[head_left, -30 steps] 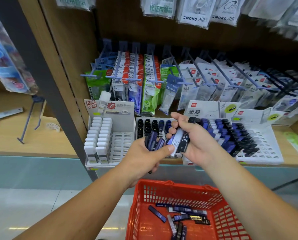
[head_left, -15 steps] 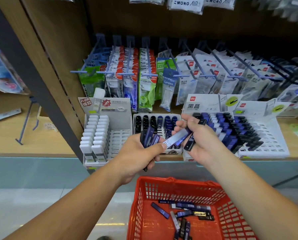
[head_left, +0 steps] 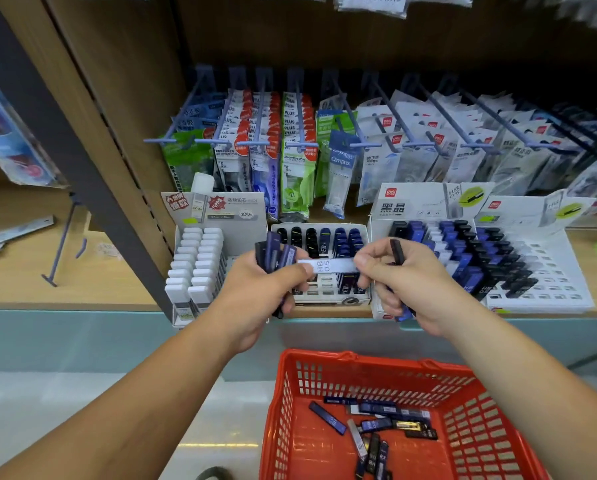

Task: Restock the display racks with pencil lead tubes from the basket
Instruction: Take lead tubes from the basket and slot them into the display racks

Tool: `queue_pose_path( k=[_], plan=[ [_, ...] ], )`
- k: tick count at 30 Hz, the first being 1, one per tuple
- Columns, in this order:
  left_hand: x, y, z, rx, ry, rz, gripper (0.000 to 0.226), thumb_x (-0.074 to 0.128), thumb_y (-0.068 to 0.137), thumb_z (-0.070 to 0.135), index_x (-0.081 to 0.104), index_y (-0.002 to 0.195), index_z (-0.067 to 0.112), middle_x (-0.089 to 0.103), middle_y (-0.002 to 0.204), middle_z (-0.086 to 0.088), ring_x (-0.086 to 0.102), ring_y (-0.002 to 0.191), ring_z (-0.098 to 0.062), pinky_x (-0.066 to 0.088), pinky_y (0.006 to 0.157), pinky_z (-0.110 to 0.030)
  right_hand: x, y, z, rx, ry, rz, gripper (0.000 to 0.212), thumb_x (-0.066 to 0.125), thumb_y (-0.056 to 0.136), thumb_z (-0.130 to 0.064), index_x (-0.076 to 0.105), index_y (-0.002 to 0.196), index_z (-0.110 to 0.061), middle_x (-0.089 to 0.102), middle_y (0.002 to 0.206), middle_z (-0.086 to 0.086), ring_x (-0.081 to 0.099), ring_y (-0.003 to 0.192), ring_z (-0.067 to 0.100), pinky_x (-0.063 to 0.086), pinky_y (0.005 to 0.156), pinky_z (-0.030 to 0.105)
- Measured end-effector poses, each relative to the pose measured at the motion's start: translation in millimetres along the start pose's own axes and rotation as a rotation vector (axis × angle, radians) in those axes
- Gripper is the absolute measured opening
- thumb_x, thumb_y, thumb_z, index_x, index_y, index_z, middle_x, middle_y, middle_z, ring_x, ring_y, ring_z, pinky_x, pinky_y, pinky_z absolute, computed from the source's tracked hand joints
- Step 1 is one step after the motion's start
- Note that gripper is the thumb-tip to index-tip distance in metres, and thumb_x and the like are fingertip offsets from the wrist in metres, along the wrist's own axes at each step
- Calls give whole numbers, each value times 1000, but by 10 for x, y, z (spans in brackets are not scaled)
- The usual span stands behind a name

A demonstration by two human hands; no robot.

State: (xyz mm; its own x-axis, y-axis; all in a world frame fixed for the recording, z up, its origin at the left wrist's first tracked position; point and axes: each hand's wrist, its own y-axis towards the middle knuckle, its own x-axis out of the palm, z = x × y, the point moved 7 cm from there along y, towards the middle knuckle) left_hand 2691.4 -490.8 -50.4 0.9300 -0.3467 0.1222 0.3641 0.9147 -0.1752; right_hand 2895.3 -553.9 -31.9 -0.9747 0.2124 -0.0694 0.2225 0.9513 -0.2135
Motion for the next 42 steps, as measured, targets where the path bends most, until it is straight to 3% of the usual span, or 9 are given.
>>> queue_pose_path(
  k=[4, 12, 17, 23, 31, 35, 37, 39, 42],
  plan=[
    [34, -8, 71, 37, -26, 46, 11, 77, 91, 13, 71, 100, 10, 67, 74, -12, 50, 59, -24, 40, 47, -28, 32, -144, 18, 26, -246, -141, 19, 73, 95, -18, 70, 88, -1, 68, 60, 4, 33, 43, 20, 31, 46, 29],
    [358, -143, 140, 57, 89, 0, 15, 77, 92, 13, 70, 103, 5, 67, 72, -14, 48, 50, -19, 40, 46, -28, -187, -411, 55, 48, -248, -197, 18, 76, 93, -24, 73, 92, -7, 75, 87, 18, 37, 50, 19, 32, 50, 31],
    [564, -248, 119, 17, 88, -41, 18, 78, 90, 10, 69, 104, 4, 67, 72, -16, 53, 56, -21, 40, 46, -27, -253, -488, 44, 1, -205, -171, 8, 75, 94, -21, 75, 94, -13, 55, 57, 1, 38, 47, 18, 33, 48, 31],
    [650, -269, 154, 55, 174, -71, 16, 80, 88, 9, 70, 99, 4, 66, 70, -13, 54, 66, -30, 39, 48, -32, -269, -534, 86, 43, -250, -199, 17, 76, 93, -22, 70, 100, -8, 51, 48, -2, 41, 43, 14, 34, 47, 30],
    [823, -207, 176, 142, 390, 26, 12, 81, 87, 13, 73, 96, 15, 66, 64, 6, 53, 47, -5, 44, 48, -26, -841, -571, 340, 213, 55, -43, 22, 55, 99, 10, 66, 116, 3, 77, 99, 22, 61, 68, 19, 46, 57, 30],
    [1016, -86, 290, 279, 507, 59, 9, 80, 88, 17, 73, 91, 22, 73, 77, 5, 62, 61, -3, 50, 57, -20, -1007, -559, 346, 183, 188, 17, 19, 48, 109, -15, 62, 119, -6, 77, 99, 18, 76, 87, 32, 62, 71, 47],
    [1181, -12, 352, 332, 529, 54, 9, 78, 89, 15, 71, 91, 20, 72, 81, 7, 64, 68, 0, 49, 62, -16, -1071, -560, 330, 193, 197, 48, 25, 44, 110, -32, 60, 116, -13, 74, 89, 14, 73, 70, 32, 60, 59, 45],
    [1382, 54, 401, 370, 547, 27, 8, 77, 90, 14, 69, 92, 15, 70, 82, 4, 61, 67, -1, 49, 63, -16, -1218, -541, 326, 181, 156, 140, 28, 44, 110, -39, 58, 113, -14, 65, 73, 8, 52, 46, 21, 41, 44, 26],
    [1732, 117, 420, 432, 617, -52, 11, 75, 91, 14, 67, 92, 7, 67, 80, -4, 58, 67, -7, 46, 63, -19, -1446, -502, 397, 167, 137, 254, 28, 49, 108, -36, 53, 116, -10, 59, 65, 4, 37, 43, 14, 21, 43, 21]
  ],
)
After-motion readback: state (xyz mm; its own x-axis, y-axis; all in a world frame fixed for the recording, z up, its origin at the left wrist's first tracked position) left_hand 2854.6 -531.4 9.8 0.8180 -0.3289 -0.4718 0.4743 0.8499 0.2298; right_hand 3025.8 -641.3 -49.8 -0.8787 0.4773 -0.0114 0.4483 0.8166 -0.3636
